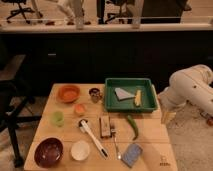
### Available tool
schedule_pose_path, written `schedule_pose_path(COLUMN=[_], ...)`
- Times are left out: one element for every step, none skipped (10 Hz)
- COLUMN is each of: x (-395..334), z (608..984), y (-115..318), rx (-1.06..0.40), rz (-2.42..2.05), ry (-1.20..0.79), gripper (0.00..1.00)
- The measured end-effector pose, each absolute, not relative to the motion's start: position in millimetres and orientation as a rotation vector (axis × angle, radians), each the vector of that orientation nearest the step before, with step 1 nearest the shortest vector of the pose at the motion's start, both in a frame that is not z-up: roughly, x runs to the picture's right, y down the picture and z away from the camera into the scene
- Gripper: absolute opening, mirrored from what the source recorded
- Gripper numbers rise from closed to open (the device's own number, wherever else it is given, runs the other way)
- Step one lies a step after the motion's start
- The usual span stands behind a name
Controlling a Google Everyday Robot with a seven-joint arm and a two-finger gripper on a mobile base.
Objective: Wipe purple bowl with towel
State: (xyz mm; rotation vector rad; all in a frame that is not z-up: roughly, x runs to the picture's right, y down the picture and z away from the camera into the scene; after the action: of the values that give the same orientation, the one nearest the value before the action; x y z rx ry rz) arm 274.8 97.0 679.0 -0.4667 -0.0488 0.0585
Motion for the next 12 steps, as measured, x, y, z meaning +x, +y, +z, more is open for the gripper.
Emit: schedule_pose_path(x=[264, 255, 253, 244, 235, 229, 225, 216, 207, 196, 184, 175], z=[679, 680, 681, 682, 685, 688, 692, 697, 702, 709, 718, 725], y=[89, 82, 79, 69, 62, 58, 53, 48, 43, 37, 29, 23], rx=[-0.427, -0.404, -0.394, -0.360, -0.333, -0.311, -0.278, -0.257, -0.244, -0.227, -0.206, -0.196], rz=[0.054, 0.049, 0.046, 0.049, 0.051, 0.065, 0.083, 0.087, 0.088, 0.096, 0.103, 0.106], ry=[-0.090, -0.119, -0.126, -0.149, -0.167, -0.178, -0.181, -0.186, -0.187, -0.185, -0.178, -0.179], gripper=[0.80, 0.80, 0.80, 0.80, 0.80, 0.80, 0.80, 0.80, 0.80, 0.80, 0.80, 0.80])
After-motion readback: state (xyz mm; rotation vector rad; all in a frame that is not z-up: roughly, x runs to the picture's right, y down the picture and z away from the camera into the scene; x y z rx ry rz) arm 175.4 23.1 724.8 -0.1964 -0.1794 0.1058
